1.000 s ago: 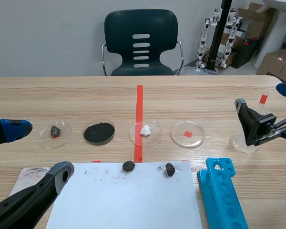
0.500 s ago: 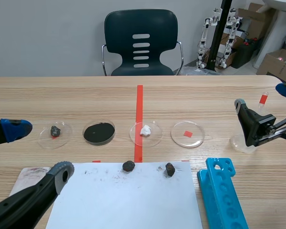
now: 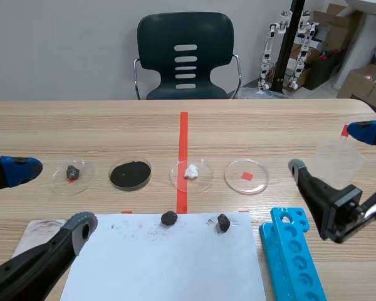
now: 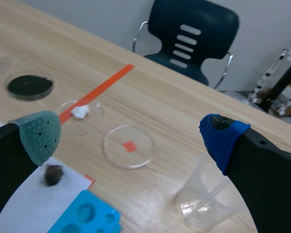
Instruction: Return to the home posture
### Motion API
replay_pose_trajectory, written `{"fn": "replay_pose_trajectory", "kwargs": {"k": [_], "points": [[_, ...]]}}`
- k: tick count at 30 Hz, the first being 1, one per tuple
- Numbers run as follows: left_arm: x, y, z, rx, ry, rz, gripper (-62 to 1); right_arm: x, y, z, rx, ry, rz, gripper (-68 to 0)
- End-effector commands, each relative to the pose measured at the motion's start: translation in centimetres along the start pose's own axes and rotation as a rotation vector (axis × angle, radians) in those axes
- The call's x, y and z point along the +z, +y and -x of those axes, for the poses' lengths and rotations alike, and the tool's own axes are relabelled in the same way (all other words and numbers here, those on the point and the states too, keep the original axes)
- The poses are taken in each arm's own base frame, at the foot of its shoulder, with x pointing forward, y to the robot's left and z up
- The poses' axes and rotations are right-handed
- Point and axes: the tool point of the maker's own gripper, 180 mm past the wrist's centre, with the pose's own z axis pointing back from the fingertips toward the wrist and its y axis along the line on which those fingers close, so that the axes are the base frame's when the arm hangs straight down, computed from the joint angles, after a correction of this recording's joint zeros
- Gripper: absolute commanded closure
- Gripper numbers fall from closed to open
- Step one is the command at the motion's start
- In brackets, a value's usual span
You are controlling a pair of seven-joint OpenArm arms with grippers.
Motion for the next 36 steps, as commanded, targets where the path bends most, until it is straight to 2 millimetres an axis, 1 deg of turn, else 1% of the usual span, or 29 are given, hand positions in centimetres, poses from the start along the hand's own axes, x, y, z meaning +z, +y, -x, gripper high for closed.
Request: {"fn": "replay_pose_trajectory", "kwargs": {"k": [1, 6, 9, 12, 21, 30, 36], "points": [[-0.1, 0.0, -0.6, 0.01, -0.027, -0.001, -55.9, 0.4, 0.3, -0.5, 0.004, -0.01, -0.017, -59.3], [-0.1, 0.0, -0.6, 0.01, -0.027, -0.001, -55.9, 2.2, 3.3, -1.1, -0.023, 0.007, -0.113, -59.3], [-0.1, 0.0, -0.6, 0.01, -0.027, -0.001, -55.9, 3.0, 4.2, -1.6, -0.045, -0.008, -0.145, -59.3], [-0.1, 0.0, -0.6, 0.01, -0.027, -0.001, -55.9, 3.8, 5.1, -1.6, -0.072, -0.008, -0.181, -59.3], [-0.1, 0.0, -0.6, 0.01, -0.027, -0.001, -55.9, 4.2, 5.5, -1.4, -0.081, 0.004, -0.201, -59.3], [-0.1, 0.0, -0.6, 0.01, -0.027, -0.001, -55.9, 3.8, 6.0, -2.7, -0.072, -0.029, -0.219, -59.3], [-0.1, 0.0, -0.6, 0.01, -0.027, -0.001, -55.9, 3.8, 6.2, -3.0, -0.068, -0.037, -0.224, -59.3]]}}
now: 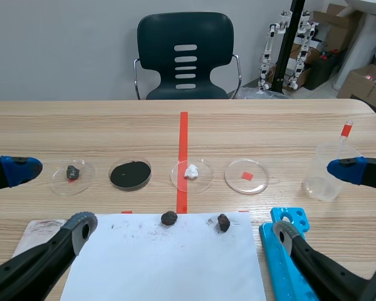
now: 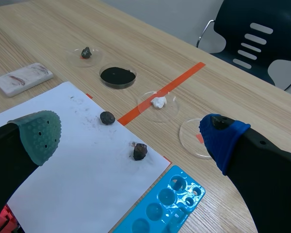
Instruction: Return to the home posture
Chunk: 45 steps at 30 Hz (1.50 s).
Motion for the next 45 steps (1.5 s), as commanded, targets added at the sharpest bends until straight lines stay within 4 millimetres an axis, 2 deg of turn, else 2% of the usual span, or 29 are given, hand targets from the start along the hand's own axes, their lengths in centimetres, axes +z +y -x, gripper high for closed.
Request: {"fn": "replay_pose_trajectory", "kwargs": {"k": [1, 11, 20, 45], "points": [[-0.06, -0.03, -0.59, 0.01, -0.027, -0.001, -55.9, -0.34, -0.22, -1.23, 0.01, -0.042, 0.001, -59.3], [-0.06, -0.03, -0.59, 0.01, -0.027, -0.001, -55.9, -0.38, -0.25, -1.27, 0.014, -0.044, 0.0, -59.3], [-0.06, -0.03, -0.59, 0.01, -0.027, -0.001, -55.9, -0.37, 0.49, -1.08, 0.082, -0.035, -0.04, -59.3], [-0.06, -0.04, -0.59, 0.011, -0.027, -0.001, -55.9, -0.37, 0.42, -1.09, 0.075, -0.036, -0.036, -59.3]]}}
